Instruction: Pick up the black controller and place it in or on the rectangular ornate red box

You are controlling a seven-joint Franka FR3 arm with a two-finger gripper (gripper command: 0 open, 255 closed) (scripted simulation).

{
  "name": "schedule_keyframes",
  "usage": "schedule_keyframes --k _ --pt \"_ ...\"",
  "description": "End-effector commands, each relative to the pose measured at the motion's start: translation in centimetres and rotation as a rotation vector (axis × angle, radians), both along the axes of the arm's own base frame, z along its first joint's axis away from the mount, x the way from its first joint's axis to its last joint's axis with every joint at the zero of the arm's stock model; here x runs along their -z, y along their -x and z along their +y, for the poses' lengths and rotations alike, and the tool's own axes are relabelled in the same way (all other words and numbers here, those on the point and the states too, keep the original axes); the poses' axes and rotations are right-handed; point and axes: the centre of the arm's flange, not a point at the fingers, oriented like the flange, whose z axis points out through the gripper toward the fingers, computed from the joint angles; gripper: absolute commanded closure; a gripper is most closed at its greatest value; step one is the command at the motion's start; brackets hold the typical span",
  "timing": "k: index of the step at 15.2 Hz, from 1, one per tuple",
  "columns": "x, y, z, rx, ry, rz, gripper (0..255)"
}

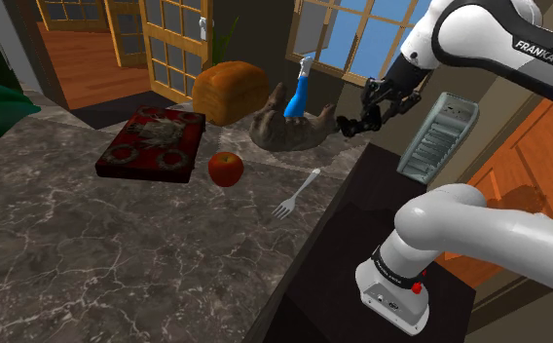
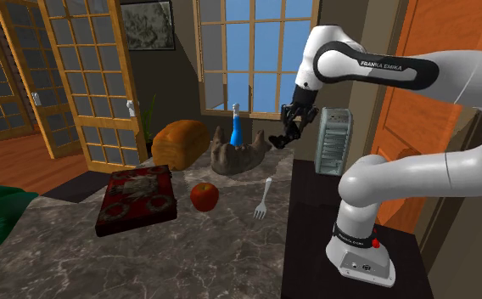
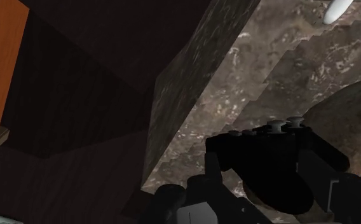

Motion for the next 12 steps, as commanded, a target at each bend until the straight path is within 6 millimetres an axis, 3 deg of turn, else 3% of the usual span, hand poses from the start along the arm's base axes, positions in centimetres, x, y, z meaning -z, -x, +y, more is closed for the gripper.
schedule_keyframes --k 1,12 --pt "-0.4 -0.8 1.0 0.0 0.0 0.0 255" --pt "-0.8 -10.3 12.0 0.0 0.0 0.0 255"
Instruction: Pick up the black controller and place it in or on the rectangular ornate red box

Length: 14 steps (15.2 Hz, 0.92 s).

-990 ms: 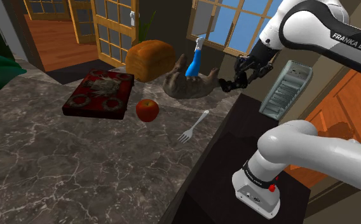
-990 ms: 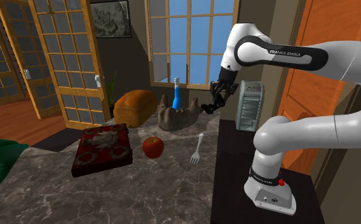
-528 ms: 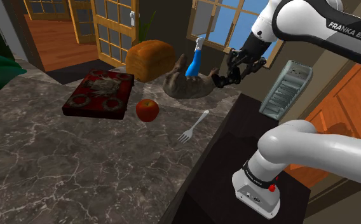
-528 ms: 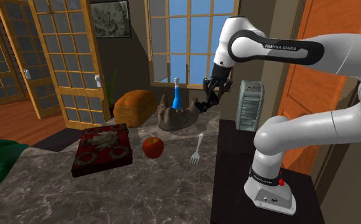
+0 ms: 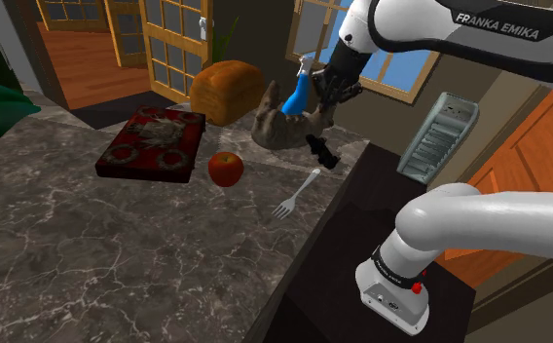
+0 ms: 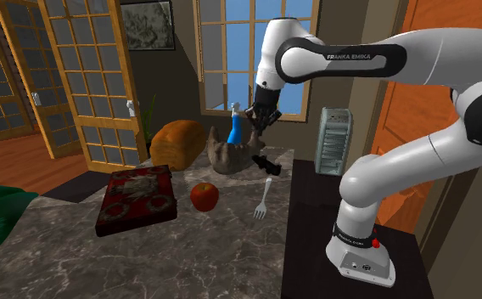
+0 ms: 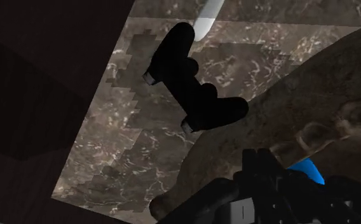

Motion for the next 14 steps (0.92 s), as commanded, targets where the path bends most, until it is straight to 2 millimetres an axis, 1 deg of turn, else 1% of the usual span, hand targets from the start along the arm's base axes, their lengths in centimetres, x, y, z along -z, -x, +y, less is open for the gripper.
schedule_keyframes --k 1,2,3,11,14 --pt "0.0 -1.7 1.9 0.0 -0.001 0.0 255" --pt "0.1 -1.0 1.0 0.0 0.0 0.0 255" --pt "0.1 -1.0 1.0 0.0 0.0 0.0 0" --pt "9.0 0.5 -2.8 -0.574 0.012 0.203 0" --pt "10.4 0.5 -3.0 -0.597 0.013 0.211 0"
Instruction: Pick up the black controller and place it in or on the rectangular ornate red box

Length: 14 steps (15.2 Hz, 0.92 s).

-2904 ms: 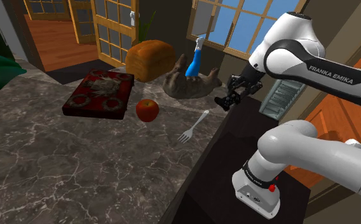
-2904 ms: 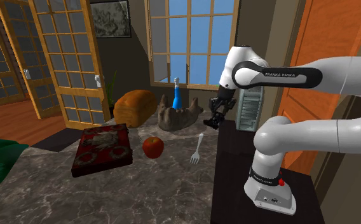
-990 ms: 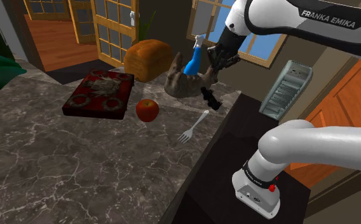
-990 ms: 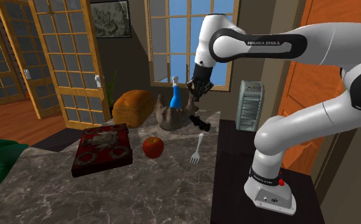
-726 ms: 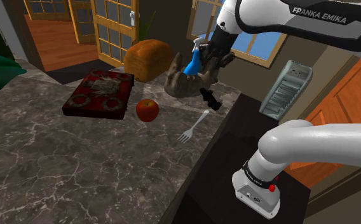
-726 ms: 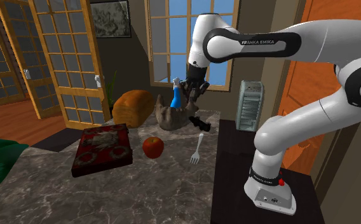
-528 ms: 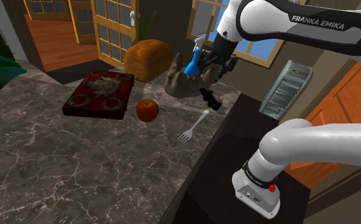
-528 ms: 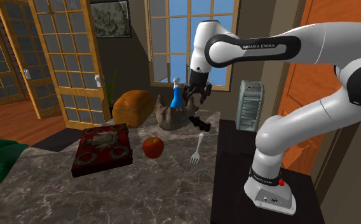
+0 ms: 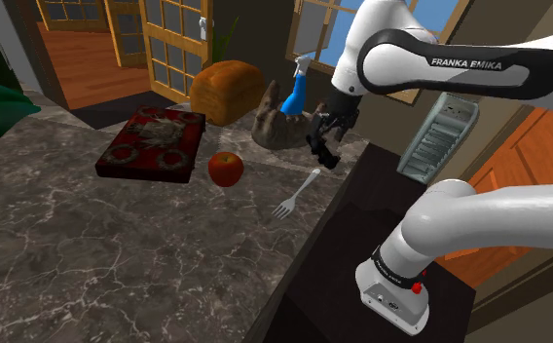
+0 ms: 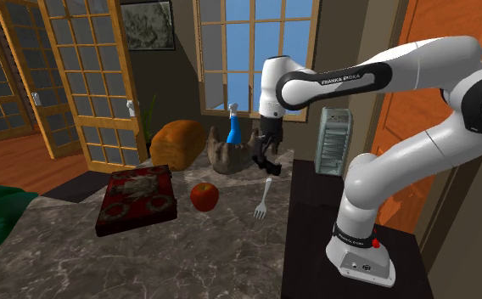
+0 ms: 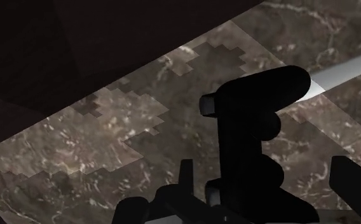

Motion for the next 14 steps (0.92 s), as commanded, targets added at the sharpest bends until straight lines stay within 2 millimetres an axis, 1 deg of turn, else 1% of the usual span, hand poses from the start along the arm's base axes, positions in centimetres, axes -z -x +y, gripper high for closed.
schedule_keyframes --k 1,4,5,13,14 --pt "1.2 0.1 -0.1 -0.015 0.0 0.004 0" --pt "2.8 0.0 -0.2 -0.015 0.0 0.004 0" --pt "3.6 -0.1 -0.2 -0.015 0.0 0.004 0" --pt "3.6 -0.1 -0.2 -0.015 0.0 0.004 0" --pt "3.6 -0.1 -0.2 -0.015 0.0 0.004 255"
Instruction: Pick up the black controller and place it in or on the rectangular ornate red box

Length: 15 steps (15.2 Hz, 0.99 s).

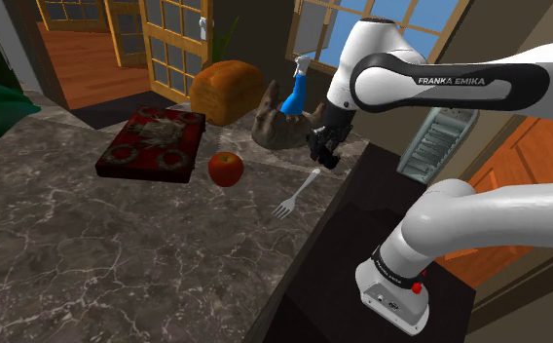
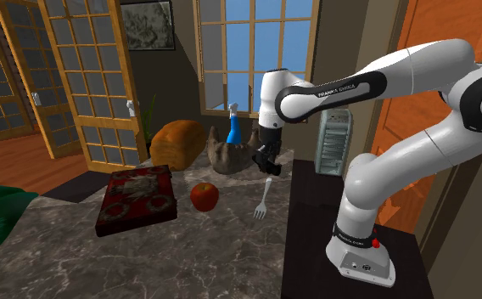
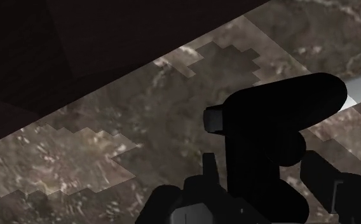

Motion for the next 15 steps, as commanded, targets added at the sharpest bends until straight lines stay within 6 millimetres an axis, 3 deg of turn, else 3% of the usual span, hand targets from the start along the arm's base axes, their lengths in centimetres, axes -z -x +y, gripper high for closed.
schedule_keyframes --k 1,9,15 --pt "0.0 0.0 0.0 0.0 0.0 0.0 255" --pt "0.0 0.0 0.0 0.0 0.0 0.0 255" --pt "-3.2 0.0 0.0 0.0 0.0 0.0 255"
